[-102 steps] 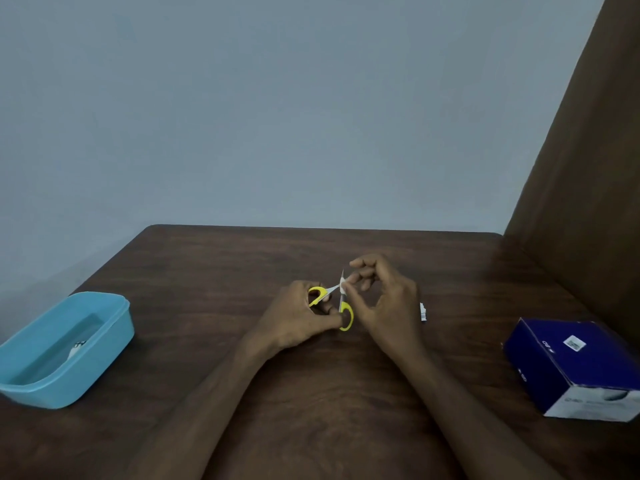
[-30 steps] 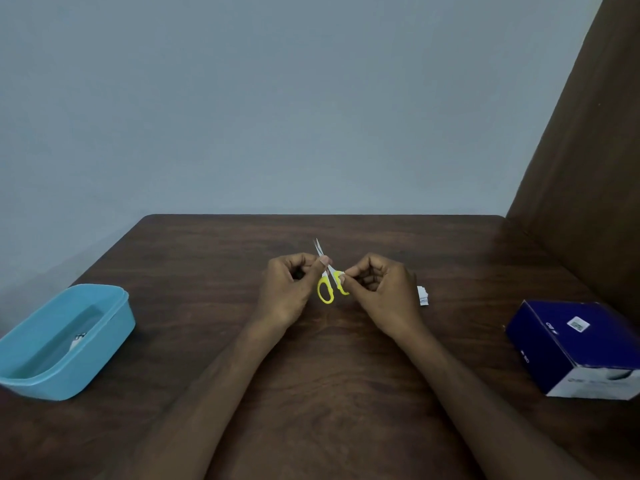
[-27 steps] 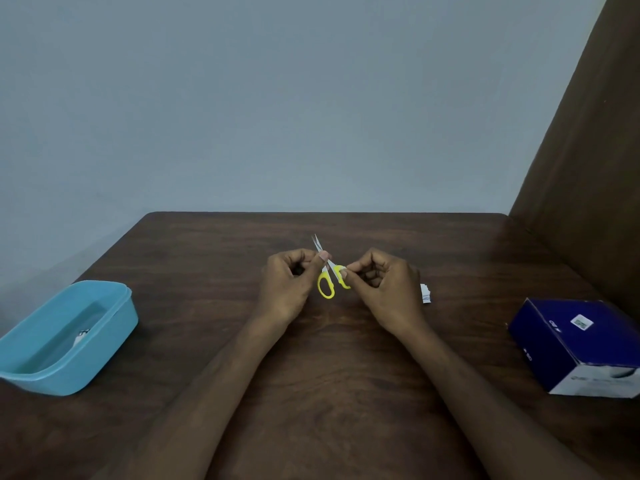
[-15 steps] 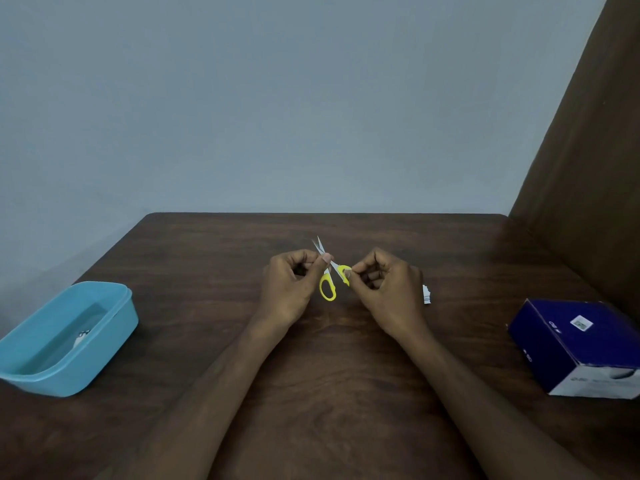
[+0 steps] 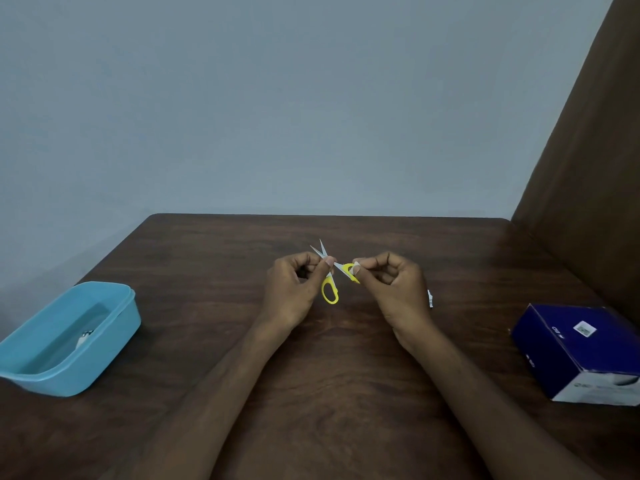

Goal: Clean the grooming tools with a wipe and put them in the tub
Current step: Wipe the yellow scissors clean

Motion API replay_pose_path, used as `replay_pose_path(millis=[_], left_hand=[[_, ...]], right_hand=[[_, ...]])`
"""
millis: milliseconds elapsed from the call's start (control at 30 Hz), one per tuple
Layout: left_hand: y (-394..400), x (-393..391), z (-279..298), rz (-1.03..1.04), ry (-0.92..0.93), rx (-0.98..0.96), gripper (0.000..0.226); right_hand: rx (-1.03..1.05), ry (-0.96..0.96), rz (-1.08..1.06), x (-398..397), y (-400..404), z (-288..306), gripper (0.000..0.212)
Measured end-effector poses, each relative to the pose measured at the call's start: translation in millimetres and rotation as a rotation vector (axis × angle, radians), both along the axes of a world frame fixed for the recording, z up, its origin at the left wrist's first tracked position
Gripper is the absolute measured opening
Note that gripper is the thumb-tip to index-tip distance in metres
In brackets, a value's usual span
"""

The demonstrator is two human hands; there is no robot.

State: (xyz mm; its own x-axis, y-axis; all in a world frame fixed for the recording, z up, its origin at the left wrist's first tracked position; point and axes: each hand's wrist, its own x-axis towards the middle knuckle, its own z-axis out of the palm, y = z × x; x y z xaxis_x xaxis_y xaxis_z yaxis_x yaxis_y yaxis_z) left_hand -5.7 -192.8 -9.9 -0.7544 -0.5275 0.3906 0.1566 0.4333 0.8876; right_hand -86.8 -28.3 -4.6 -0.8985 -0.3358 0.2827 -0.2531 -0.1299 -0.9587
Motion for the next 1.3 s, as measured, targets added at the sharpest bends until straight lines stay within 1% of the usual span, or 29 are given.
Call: replay_pose_path(millis=[100,233,433,500,600,700,800,867,933,1000,1100,1200,1300], left_hand=[[4,3,3,-0.012,-0.012,-0.021,0.029],[6,6,4,-0.036,-0.023,-0.117,0.031],[5,3,4,0.008,-0.001,-0.076,0.029],[4,2,3,0.01,0.003,-0.062,0.03],[2,2,2,0.033,0.001,-0.048,0.031],[3,2,2,0.058,-0.007,-0.044,0.029],[6,3,3,0.049,-0.011,-0.053,0.028],[5,3,3,0.064,-0.007,-0.048,0.027],[1,2,2,0.081,-0.001,-0.029,0.029],[-1,1,1,0.091,0.01,0.022,0.031],[-2,0,2,0.104,0.029,0.086,0.031],[-2,-1,1,0.094,0.03,0.077,0.033],[0,0,1,0.057,0.008,0.045,0.032]], right_hand=[[-0.06,-0.04,0.02,-2,2,0,0.011],[-0.012,-0.009,0.062,-1,1,-1,0.011],[-0.021,-0.017,0.007,-6,8,1,0.011],[-0.022,-0.003,-0.043,-5,7,2,0.011],[-0.062,0.035,-0.186,-5,7,5,0.009],[-0.002,0.2,-0.244,-2,11,8,0.008],[0.06,0.479,-0.157,7,9,8,0.009],[0.199,0.714,-0.092,9,5,5,0.012],[0.344,0.938,-0.112,5,3,1,0.019],[0.414,0.998,-0.165,-1,5,-2,0.022],[0.421,0.952,-0.218,-5,10,-1,0.023],[0.358,0.994,-0.221,0,11,2,0.02],[0.406,1.093,-0.191,5,4,2,0.021]])
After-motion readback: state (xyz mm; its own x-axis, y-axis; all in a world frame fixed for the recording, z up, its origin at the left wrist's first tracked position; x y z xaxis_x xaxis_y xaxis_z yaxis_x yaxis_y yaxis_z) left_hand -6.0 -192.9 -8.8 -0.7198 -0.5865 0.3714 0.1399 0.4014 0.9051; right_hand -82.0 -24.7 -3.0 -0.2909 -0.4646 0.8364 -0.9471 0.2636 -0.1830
